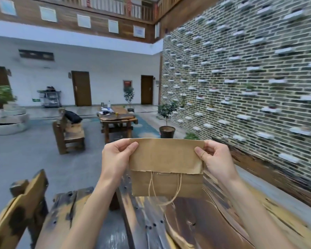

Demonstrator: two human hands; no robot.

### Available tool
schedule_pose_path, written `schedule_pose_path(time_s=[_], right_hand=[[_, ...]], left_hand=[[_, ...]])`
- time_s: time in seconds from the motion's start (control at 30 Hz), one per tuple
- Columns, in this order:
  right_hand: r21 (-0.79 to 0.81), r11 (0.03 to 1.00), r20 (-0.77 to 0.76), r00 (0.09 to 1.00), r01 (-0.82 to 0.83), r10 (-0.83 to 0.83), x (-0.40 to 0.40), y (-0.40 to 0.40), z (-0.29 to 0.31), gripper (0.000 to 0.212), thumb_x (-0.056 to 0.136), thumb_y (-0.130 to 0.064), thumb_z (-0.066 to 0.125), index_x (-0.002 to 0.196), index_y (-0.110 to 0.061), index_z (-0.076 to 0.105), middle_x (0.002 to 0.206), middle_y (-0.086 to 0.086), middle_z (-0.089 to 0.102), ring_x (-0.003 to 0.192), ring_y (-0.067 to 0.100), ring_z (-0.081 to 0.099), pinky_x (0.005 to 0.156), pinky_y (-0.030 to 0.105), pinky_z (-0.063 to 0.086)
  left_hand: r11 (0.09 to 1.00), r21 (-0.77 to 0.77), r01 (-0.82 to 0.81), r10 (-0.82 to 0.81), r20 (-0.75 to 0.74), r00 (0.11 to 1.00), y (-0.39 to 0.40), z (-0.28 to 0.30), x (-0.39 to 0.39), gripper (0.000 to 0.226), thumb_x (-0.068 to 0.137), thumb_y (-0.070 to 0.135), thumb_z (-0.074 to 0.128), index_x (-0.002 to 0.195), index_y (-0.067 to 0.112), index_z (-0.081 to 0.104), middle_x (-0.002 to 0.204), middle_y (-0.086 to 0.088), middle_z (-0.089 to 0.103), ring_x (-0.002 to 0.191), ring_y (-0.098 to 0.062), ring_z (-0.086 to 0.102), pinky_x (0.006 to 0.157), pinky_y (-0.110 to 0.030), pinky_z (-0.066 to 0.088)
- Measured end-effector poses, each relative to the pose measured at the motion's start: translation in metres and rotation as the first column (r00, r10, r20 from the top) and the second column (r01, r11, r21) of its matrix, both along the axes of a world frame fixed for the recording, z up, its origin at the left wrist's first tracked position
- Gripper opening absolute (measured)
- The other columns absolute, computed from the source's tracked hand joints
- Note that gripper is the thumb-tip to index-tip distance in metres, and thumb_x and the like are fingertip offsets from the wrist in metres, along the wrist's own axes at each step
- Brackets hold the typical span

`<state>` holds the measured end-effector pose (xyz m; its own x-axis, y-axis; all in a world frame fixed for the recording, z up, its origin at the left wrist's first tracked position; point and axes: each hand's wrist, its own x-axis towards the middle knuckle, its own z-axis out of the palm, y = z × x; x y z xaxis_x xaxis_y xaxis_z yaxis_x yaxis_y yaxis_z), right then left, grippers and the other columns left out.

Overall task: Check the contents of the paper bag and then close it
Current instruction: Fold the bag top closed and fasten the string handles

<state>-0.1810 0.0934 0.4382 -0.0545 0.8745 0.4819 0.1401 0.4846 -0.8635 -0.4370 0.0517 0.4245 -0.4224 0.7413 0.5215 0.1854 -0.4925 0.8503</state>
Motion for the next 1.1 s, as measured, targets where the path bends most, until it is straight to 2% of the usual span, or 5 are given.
schedule_pose_path(time_s=[0.1,0.3,0.4,0.7,1.1], right_hand=[[-0.001,1.000,-0.024,0.999,-0.026,0.026,-0.042,0.033,0.000,0.017,0.092,0.003,0.063,0.087,-0.010,0.073,0.082,0.006,0.077,0.073,0.012,0.070,0.073,0.034,0.059],[0.005,0.997,-0.032,0.997,-0.072,0.072,-0.110,0.098,0.001,0.025,0.091,0.001,0.065,0.084,-0.021,0.073,0.077,-0.008,0.078,0.075,0.010,0.074,0.072,0.029,0.060],[0.010,0.996,-0.039,0.995,-0.088,0.089,-0.138,0.130,-0.001,0.023,0.091,0.002,0.064,0.085,-0.018,0.073,0.076,-0.009,0.078,0.071,0.005,0.073,0.066,0.021,0.060],[-0.005,0.995,-0.033,0.995,-0.098,0.098,-0.196,0.247,-0.024,0.022,0.092,0.003,0.062,0.089,-0.016,0.074,0.082,-0.005,0.079,0.074,0.007,0.074,0.064,0.021,0.059],[-0.062,0.998,-0.020,1.000,0.014,-0.015,-0.244,0.451,-0.036,0.020,0.092,0.000,0.063,0.090,-0.016,0.075,0.085,0.001,0.079,0.080,0.019,0.074,0.074,0.036,0.061]], left_hand=[[1.000,0.002,-0.031,0.031,-0.021,0.999,0.027,0.004,-0.042,0.012,0.086,0.009,0.070,0.094,0.013,0.078,0.086,-0.001,0.079,0.079,-0.007,0.071,0.073,-0.024,0.058],[0.996,-0.013,-0.087,0.086,-0.028,0.996,0.078,0.008,-0.111,0.013,0.086,0.011,0.071,0.096,0.010,0.078,0.089,-0.005,0.079,0.083,-0.015,0.071,0.077,-0.032,0.059],[0.995,-0.019,-0.098,0.097,-0.021,0.995,0.108,0.006,-0.137,0.012,0.085,0.010,0.072,0.095,0.009,0.078,0.090,-0.008,0.079,0.081,-0.012,0.069,0.075,-0.030,0.058],[0.999,-0.018,-0.033,0.033,0.001,0.999,0.224,-0.021,-0.198,0.014,0.085,0.009,0.071,0.091,0.018,0.079,0.088,-0.001,0.079,0.085,-0.012,0.072,0.074,-0.024,0.058],[0.996,-0.065,0.066,-0.066,0.001,0.998,0.449,-0.025,-0.251,0.015,0.085,0.005,0.070,0.089,0.017,0.078,0.084,0.003,0.079,0.078,-0.004,0.071,0.066,-0.016,0.056]])
